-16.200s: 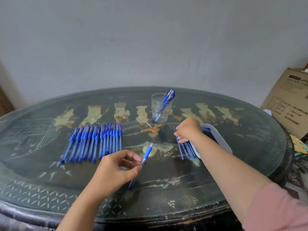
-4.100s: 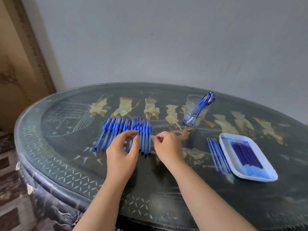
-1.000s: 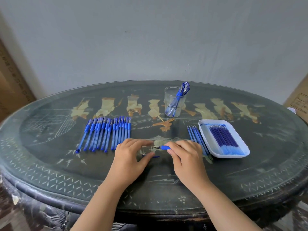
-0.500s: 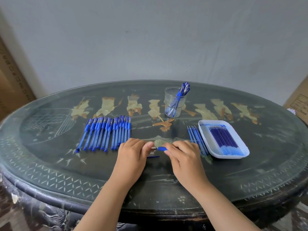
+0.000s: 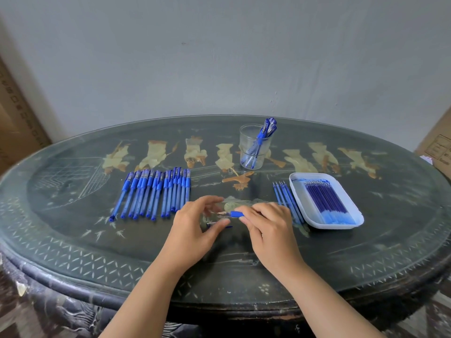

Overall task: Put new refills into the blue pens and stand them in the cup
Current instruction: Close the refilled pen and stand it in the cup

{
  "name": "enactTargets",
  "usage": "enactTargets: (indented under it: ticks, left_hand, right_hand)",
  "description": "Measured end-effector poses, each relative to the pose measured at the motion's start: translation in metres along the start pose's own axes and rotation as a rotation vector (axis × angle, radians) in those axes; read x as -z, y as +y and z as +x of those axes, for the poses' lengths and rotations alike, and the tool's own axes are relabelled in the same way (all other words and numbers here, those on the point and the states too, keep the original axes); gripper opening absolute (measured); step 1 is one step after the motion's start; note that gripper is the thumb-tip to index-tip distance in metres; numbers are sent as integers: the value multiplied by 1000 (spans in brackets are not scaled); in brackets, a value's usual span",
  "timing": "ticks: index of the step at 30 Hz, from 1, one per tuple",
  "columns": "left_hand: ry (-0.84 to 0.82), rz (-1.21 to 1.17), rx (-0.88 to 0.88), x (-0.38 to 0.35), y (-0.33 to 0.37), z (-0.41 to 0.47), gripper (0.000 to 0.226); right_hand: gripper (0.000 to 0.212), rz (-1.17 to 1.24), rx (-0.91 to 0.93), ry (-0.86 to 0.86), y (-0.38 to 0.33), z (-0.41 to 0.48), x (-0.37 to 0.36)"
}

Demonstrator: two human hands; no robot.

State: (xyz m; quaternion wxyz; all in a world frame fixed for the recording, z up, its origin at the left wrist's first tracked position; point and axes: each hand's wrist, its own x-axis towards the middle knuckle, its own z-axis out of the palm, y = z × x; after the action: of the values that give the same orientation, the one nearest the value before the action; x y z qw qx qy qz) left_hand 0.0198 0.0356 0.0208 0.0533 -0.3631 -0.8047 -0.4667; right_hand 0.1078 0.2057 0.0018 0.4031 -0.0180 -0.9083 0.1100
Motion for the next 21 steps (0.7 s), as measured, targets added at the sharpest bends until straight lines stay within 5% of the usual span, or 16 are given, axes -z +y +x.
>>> enactTargets:
  ticks: [2, 6, 13, 17, 21]
  left_hand:
    - [4, 0, 13, 0, 2, 1, 11]
    - [-4, -21, 63, 2, 7, 1, 39]
    - [-15, -174, 220, 3, 12, 3, 7]
    - [-48, -226, 280, 6, 15, 2, 28]
    - [-9, -298, 333, 5, 15, 4, 10]
  right_hand:
    - [20, 4, 7, -1, 0, 0, 1]
    - [20, 9, 1, -10, 0, 0, 1]
    - [22, -7, -4, -13, 0, -1, 1]
    - [19, -1, 1, 6, 1, -1, -1]
    - [21, -7, 2, -6, 1, -1, -1]
